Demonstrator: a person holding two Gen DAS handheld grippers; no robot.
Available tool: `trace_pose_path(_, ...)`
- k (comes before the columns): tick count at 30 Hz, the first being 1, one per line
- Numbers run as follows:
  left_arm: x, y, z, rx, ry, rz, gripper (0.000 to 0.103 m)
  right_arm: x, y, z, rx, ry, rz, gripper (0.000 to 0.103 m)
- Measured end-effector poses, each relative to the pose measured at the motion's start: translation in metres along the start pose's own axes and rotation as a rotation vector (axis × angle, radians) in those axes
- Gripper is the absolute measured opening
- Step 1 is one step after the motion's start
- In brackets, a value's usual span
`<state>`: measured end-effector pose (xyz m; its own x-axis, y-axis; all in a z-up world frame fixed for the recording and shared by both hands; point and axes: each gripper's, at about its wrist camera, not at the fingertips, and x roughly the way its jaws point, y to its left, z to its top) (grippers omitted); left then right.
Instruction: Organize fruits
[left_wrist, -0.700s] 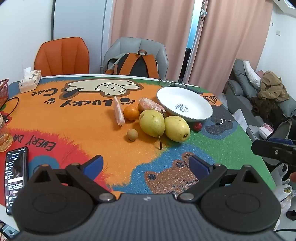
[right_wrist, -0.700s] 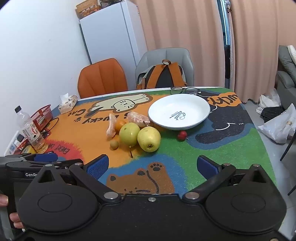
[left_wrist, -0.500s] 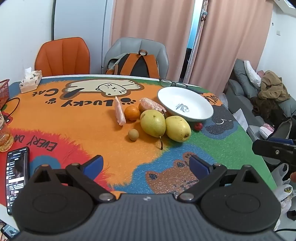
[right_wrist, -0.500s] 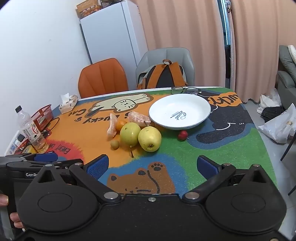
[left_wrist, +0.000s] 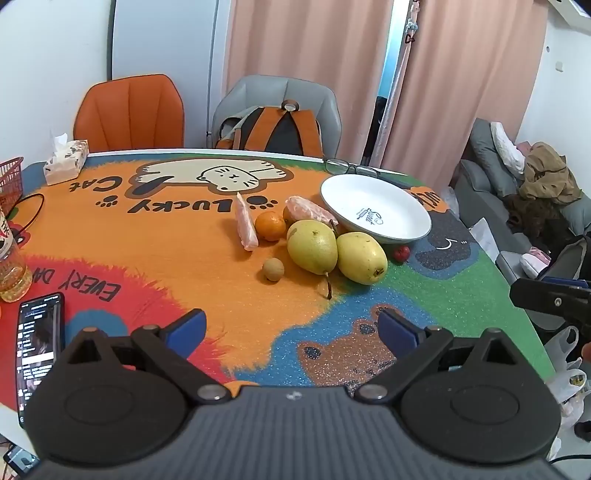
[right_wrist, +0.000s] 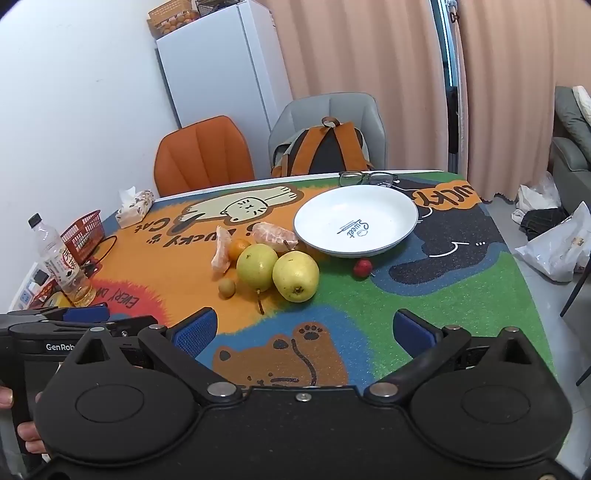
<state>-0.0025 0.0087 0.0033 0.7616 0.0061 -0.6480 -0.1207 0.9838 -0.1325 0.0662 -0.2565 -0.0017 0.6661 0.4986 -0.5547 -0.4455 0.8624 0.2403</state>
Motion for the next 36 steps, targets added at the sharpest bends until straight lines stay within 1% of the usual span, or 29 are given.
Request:
trace_pose_path(8, -0.001, 0.006, 0.003, -0.001, -0.002, 0.008, 0.099, -0.001, 0.001, 0.002, -0.003, 0.002, 0.001, 0.103)
trace_pose_path(25, -0.003, 0.006, 0.003, -0.003, -0.011, 0.001, 0.099, -0.002, 0.008, 0.004, -0.026, 0.008, 0.003, 0.103)
trace_pose_path(36, -0.009, 0.005, 0.005, -0.006, -0.022, -0.004, 0.099, 0.003, 0.012, 0.001, -0.040, 0.030, 0.000, 0.103)
